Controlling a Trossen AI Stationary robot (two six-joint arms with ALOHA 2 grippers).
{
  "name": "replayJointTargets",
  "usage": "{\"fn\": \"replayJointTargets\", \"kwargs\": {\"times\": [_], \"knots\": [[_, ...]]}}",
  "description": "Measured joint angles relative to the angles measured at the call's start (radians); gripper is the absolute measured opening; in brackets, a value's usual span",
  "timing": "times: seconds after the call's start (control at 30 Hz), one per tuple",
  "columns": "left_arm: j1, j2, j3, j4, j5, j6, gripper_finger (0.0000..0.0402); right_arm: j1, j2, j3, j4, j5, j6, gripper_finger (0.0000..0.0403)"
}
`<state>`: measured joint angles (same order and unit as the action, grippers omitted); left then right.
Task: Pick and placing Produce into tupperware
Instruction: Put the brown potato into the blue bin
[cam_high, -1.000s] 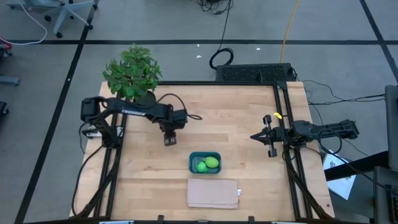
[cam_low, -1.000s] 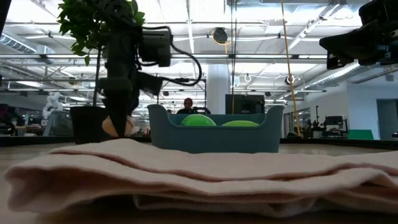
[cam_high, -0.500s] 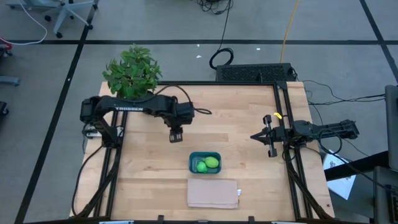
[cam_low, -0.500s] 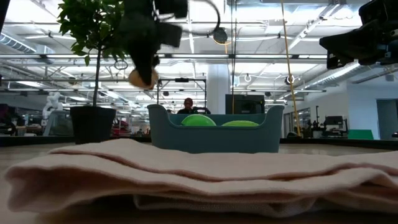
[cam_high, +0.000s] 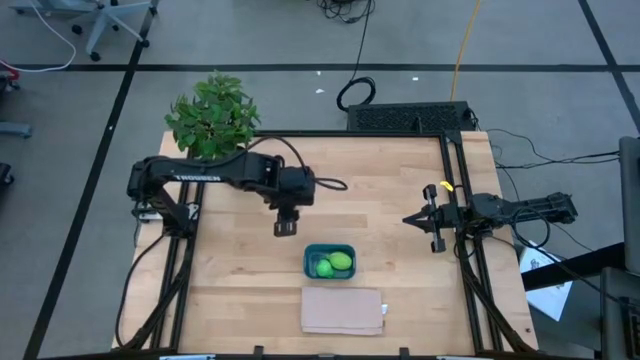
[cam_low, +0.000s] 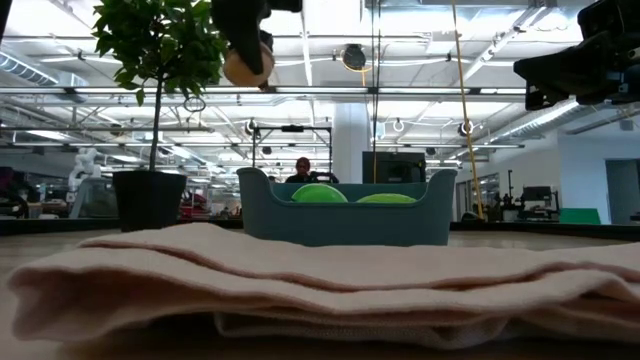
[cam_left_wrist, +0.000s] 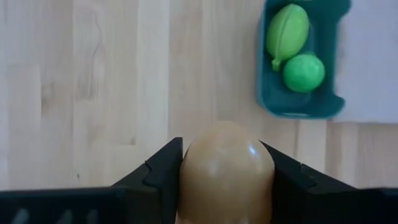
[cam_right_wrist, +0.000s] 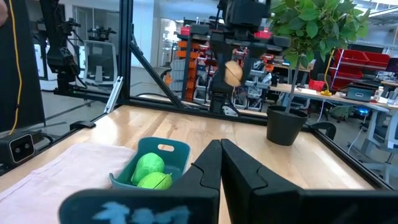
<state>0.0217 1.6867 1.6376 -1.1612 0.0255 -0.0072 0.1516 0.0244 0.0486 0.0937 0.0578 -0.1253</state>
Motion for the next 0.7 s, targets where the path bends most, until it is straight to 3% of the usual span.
{"fn": "replayJointTargets", "kwargs": {"times": [0.7], "knots": [[-0.052, 0.000, 0.075, -0.114, -0.001, -0.036, 0.0166, 0.000, 0.000, 0.000, 0.008, 0.000, -0.003, 0.0000]]}}
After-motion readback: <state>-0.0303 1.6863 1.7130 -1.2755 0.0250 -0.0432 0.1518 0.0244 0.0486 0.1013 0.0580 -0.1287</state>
